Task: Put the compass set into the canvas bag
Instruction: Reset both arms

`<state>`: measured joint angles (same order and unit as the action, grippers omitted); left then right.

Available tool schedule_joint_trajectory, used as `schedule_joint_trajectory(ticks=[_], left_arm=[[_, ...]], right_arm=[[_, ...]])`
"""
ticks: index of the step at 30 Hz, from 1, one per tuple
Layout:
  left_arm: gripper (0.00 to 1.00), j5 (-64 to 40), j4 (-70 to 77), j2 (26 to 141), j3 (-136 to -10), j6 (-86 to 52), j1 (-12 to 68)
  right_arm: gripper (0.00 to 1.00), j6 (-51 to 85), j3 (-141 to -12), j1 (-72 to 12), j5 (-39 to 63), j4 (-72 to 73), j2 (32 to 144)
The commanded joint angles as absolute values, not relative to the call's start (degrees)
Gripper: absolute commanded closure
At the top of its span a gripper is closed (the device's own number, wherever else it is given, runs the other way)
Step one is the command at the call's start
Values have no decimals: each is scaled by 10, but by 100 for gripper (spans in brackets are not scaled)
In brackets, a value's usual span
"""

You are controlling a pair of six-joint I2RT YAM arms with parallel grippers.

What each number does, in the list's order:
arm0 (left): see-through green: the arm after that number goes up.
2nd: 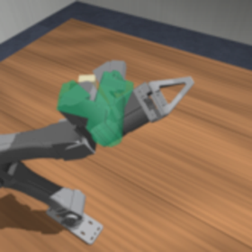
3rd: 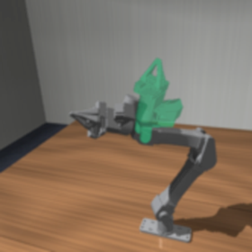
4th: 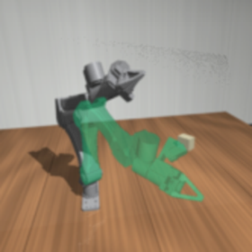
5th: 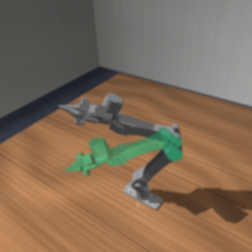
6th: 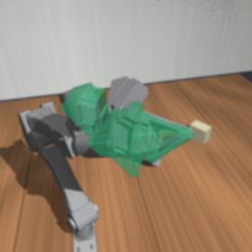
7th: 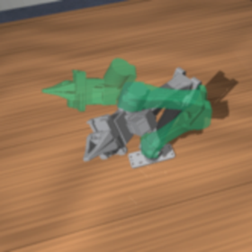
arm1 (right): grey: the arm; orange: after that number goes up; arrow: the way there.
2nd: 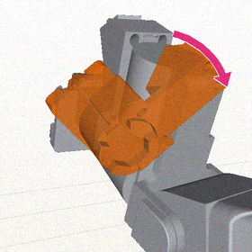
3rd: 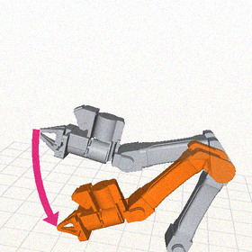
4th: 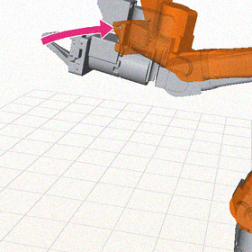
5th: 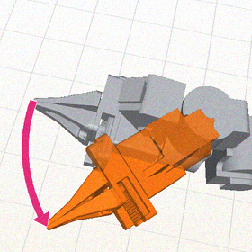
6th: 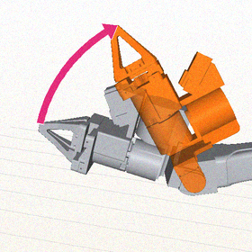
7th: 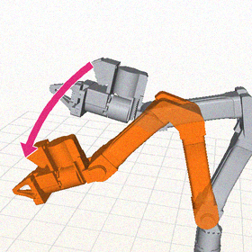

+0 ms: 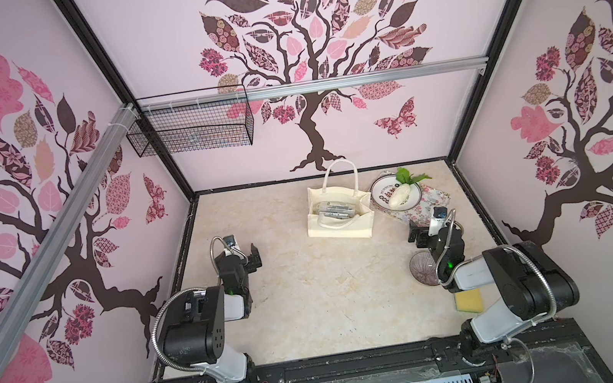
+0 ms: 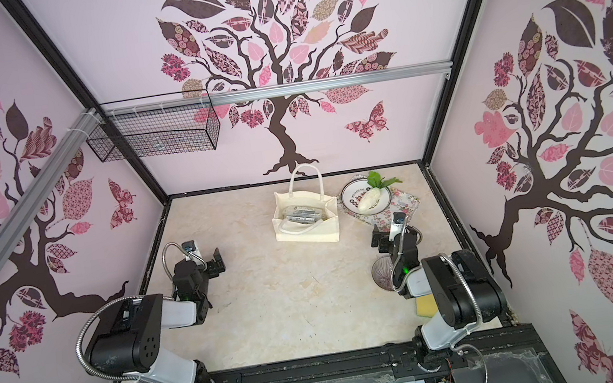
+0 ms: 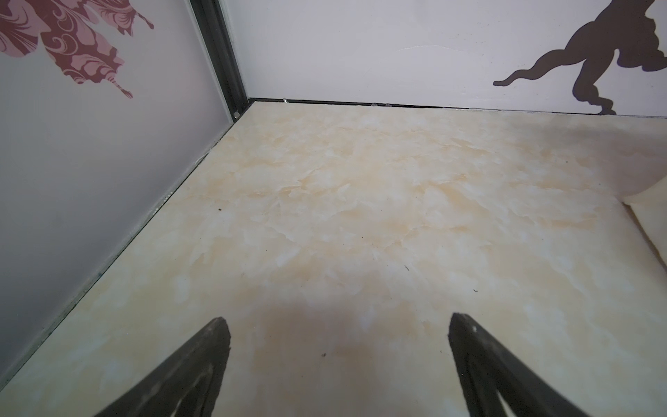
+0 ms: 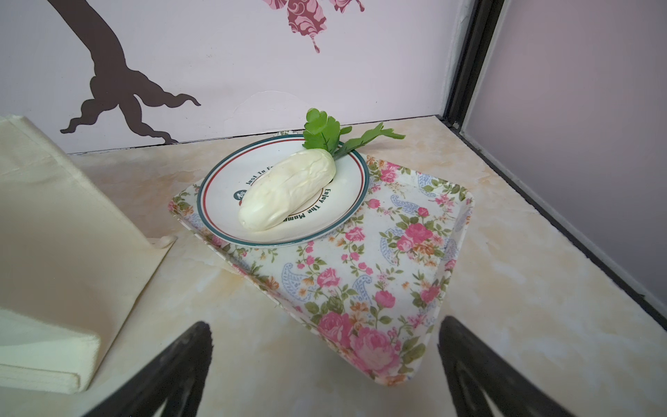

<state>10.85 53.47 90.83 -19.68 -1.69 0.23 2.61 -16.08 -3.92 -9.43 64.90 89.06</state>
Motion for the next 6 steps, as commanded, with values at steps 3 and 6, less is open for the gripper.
schedule_joint_trajectory(ticks=[3, 6], left_arm=[[3, 119, 549, 910, -212, -25, 0], [3, 119, 550, 909, -211, -25, 0]], right_arm=[[0, 29, -170, -35, -100, 649, 894], [0, 27, -168, -35, -101, 651, 892]])
